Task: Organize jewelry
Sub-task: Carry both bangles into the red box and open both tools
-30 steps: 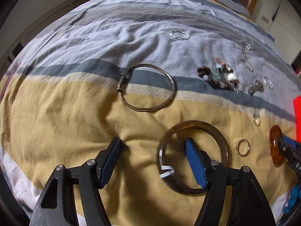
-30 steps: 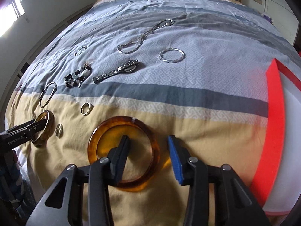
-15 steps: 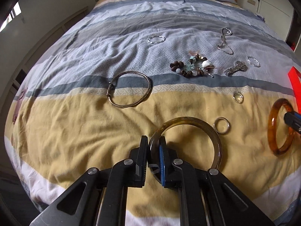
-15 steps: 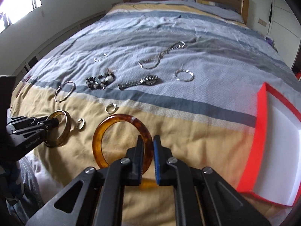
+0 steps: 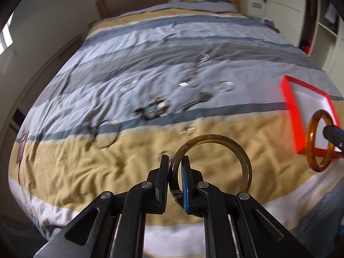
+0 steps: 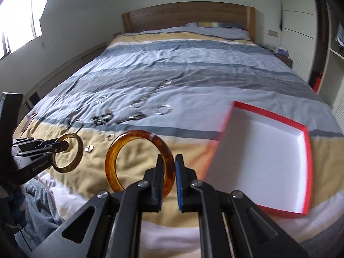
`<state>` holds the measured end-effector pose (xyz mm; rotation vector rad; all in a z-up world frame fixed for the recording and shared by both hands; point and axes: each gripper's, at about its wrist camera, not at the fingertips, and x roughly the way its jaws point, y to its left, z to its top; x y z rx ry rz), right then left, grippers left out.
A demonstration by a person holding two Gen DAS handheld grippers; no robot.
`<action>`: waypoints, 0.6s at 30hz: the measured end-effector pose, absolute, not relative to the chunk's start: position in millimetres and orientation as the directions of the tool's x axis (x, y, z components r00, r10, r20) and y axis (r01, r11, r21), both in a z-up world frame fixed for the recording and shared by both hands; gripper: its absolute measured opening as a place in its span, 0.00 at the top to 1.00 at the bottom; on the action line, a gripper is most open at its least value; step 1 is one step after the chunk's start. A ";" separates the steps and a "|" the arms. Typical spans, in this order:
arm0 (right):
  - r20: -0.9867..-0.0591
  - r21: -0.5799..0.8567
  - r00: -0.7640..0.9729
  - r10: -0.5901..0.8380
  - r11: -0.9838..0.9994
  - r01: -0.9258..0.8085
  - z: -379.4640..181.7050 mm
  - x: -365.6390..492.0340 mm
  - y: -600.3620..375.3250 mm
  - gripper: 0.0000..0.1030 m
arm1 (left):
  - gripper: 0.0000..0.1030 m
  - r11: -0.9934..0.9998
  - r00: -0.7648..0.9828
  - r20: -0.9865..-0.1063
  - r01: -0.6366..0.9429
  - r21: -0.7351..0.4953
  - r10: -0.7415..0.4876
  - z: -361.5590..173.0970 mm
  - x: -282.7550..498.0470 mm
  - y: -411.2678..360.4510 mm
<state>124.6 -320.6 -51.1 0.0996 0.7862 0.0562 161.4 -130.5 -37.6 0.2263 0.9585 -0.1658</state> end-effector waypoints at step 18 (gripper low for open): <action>-0.775 -0.028 0.609 -0.167 0.973 0.230 -94.0 106.7 -478.2 0.91 | 0.90 0.827 0.452 -0.865 0.556 0.080 -0.220 -83.7 184.3 -377.0</action>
